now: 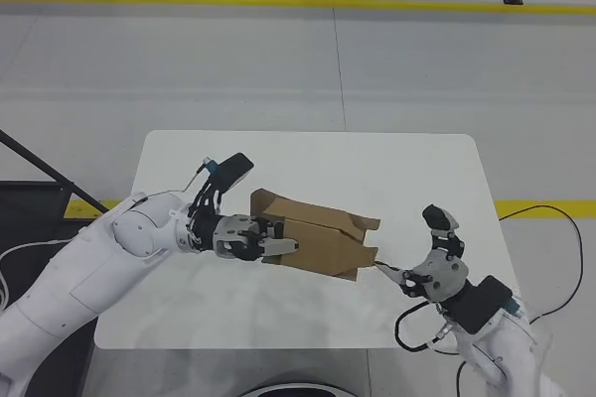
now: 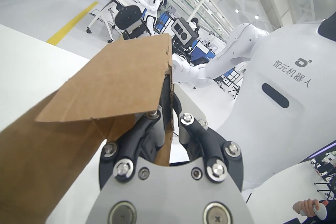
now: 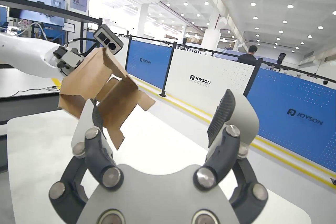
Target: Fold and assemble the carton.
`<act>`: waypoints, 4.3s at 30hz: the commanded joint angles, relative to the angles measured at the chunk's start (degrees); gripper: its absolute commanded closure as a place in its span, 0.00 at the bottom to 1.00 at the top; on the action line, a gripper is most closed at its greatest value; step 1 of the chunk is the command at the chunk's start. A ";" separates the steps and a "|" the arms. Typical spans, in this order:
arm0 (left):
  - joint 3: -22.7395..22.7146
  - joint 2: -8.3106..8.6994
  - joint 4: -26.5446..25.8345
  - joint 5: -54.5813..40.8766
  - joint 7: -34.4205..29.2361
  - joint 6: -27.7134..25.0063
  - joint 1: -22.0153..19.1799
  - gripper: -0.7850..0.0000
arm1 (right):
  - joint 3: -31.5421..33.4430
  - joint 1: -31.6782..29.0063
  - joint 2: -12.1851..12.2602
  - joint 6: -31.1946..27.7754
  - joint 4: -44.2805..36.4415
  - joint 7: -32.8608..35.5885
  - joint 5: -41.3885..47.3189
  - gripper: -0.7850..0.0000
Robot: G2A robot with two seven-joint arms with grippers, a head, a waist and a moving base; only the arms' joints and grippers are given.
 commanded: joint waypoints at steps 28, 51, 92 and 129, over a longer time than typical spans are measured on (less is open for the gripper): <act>1.54 0.14 0.08 1.03 0.00 0.00 -1.12 1.00 | -1.52 1.68 -0.26 -7.71 -5.60 8.38 2.01 0.00; 3.03 -0.30 0.21 1.74 0.00 0.00 -2.34 1.00 | -8.57 0.44 -1.52 11.93 -15.27 21.91 -19.68 0.00; 0.82 -0.50 -0.81 -5.36 -0.01 0.00 -2.07 1.00 | 7.53 -10.37 -0.33 -4.66 -11.30 2.01 -8.25 0.00; -0.72 -0.15 -0.86 -4.24 -0.01 0.00 -0.03 1.00 | -0.15 -0.83 -1.30 -0.73 -6.48 7.96 -5.20 0.00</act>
